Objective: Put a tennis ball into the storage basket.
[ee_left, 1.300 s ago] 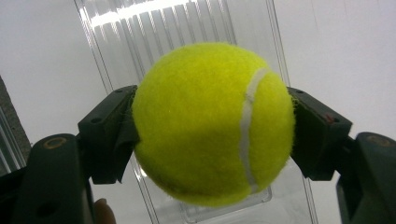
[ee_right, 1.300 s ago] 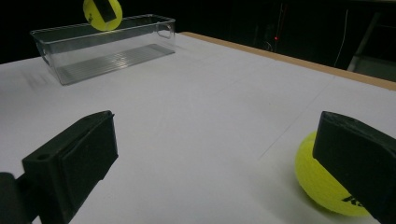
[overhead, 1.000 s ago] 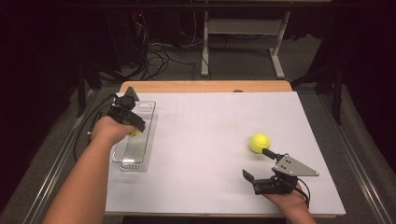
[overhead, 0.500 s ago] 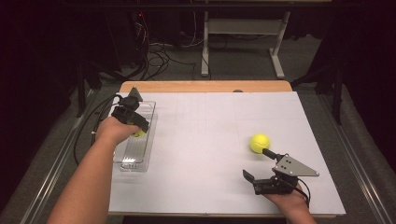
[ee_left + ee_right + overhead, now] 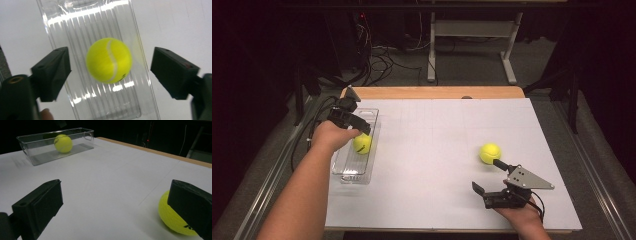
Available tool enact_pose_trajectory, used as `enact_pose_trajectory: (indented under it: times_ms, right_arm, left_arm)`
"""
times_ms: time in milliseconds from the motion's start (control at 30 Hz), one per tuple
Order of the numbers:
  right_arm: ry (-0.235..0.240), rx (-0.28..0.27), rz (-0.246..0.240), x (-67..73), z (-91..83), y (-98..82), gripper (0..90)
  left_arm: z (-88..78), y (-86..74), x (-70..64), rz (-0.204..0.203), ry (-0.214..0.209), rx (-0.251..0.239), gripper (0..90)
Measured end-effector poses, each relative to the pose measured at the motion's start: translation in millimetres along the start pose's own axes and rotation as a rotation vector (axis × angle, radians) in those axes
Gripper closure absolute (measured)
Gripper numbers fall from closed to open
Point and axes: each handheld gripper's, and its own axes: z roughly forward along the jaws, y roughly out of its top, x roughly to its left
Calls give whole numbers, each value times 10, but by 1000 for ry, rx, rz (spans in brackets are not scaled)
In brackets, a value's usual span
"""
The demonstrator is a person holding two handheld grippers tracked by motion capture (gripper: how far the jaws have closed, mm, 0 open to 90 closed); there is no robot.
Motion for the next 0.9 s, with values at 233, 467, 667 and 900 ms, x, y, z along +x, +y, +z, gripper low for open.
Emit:
enact_pose_trajectory:
  times_ms: [233,467,667,900]
  right_arm:
    - [-1,3,-3,-2,12,-2,2]
    - [-3,2,-7,-2,6,4,2]
    - [-5,-1,-9,-4,-6,3,2]
    - [-8,1,-5,-12,-7,-4,2]
  left_arm:
    - [-50,-51,-70,33,-6,16,116]
    - [-67,-92,-132,43,10,37,6]
    - [-58,-146,-195,55,12,50,6]
    - [-53,-210,-312,91,1,57,7]
